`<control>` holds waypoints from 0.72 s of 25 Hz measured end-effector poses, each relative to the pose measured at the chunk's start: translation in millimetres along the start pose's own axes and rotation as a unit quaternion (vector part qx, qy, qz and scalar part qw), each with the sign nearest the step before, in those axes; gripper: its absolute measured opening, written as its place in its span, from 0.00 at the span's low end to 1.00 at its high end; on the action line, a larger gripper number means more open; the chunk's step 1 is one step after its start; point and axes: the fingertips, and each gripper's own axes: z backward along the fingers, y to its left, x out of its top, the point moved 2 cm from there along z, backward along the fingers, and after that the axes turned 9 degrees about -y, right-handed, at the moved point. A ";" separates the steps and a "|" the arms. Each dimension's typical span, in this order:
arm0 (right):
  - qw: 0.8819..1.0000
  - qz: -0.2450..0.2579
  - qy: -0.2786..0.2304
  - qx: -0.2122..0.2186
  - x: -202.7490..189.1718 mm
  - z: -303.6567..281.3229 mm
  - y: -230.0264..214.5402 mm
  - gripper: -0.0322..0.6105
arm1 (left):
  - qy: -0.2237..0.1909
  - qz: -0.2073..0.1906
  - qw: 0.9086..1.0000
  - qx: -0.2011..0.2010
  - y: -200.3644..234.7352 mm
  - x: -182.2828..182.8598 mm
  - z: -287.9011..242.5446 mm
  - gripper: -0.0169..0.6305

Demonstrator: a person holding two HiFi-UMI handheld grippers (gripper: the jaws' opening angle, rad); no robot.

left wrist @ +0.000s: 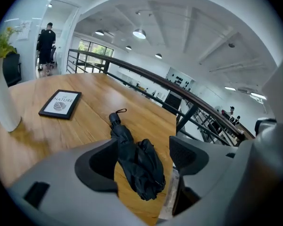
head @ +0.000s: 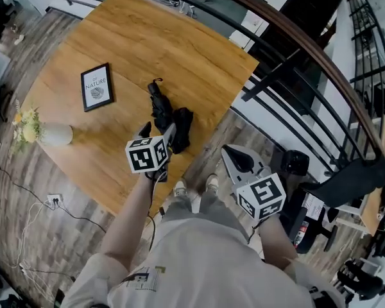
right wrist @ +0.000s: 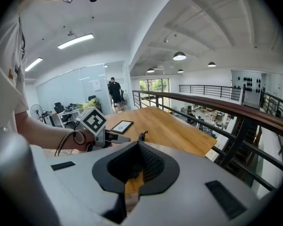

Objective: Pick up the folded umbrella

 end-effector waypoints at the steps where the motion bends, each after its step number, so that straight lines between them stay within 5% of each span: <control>1: 1.000 -0.001 0.004 0.002 -4.0 -1.3 -1.5 0.09 | 0.009 0.002 1.000 0.001 -0.2 -5.3 -7.7 0.57; 10: 0.999 0.000 0.038 0.023 -35.7 -7.4 -25.8 0.09 | 0.052 0.036 0.996 0.057 14.1 -37.0 -55.8 0.57; 14: 0.998 0.004 0.056 0.041 -48.8 -4.8 -35.8 0.09 | 0.078 0.082 0.988 0.107 20.7 -61.9 -71.4 0.57; 18: 0.997 0.005 0.066 0.044 -58.9 -0.4 -46.7 0.09 | 0.106 0.087 0.980 0.145 26.5 -85.0 -82.4 0.57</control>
